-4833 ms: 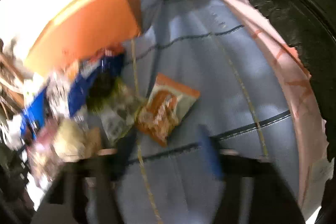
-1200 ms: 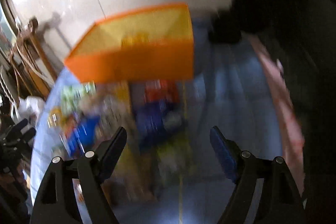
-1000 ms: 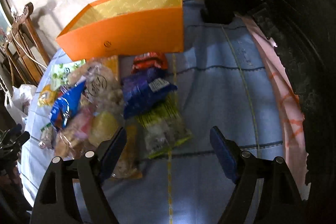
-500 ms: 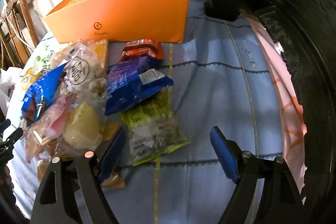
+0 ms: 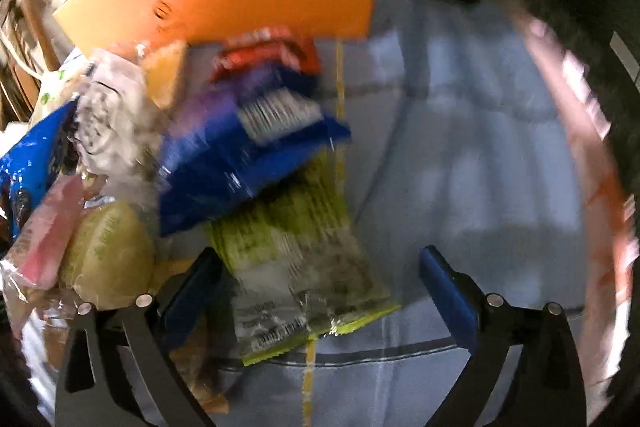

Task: Organize snacks
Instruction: 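Grasp the green-labelled pack with the left tool while the right tool grasps the yellow-green pack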

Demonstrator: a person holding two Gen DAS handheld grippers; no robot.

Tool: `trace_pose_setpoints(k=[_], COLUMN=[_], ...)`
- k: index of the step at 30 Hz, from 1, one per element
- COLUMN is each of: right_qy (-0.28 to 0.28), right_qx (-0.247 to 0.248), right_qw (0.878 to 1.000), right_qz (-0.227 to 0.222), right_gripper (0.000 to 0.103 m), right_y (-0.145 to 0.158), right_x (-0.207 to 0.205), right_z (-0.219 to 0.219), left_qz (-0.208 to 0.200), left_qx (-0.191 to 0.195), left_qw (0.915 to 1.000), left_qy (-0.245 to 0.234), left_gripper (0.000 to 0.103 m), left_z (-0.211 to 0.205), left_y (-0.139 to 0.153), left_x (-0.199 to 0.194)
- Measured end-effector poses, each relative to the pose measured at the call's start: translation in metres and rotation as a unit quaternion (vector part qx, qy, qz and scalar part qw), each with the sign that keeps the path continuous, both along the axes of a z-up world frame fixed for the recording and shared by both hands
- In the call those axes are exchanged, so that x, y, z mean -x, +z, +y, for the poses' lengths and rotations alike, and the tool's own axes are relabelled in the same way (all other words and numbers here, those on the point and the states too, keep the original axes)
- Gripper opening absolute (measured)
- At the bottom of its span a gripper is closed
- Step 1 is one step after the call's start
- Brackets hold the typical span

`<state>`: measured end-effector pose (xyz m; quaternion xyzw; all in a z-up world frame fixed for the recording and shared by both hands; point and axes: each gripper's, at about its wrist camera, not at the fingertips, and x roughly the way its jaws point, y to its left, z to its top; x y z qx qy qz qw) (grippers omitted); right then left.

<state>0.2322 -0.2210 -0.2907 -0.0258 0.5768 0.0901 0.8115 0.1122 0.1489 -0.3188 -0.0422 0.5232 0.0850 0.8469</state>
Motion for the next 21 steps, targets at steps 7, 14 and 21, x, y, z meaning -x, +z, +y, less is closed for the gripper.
trace_pose_setpoints(k=[7, 14, 21], right_qy=[0.052, 0.027, -0.010], right_qx=[0.038, 0.008, -0.028], right_qw=[0.998, 0.999, 0.998], right_qz=[-0.018, -0.024, -0.047], right_gripper=[0.070, 0.070, 0.069], right_y=[0.004, 0.013, 0.052], right_x=[0.012, 0.032, 0.050], right_z=[0.018, 0.014, -0.014], left_qz=[-0.022, -0.023, -0.061], left_qx=[-0.016, 0.036, 0.060], left_qw=[0.9977, 0.9966, 0.9941], left_qy=[-0.062, -0.070, -0.066], left_gripper=[0.055, 0.046, 0.046], left_z=[-0.016, -0.008, 0.009], left_y=[0.007, 0.017, 0.041], left_x=[0.011, 0.023, 0.037])
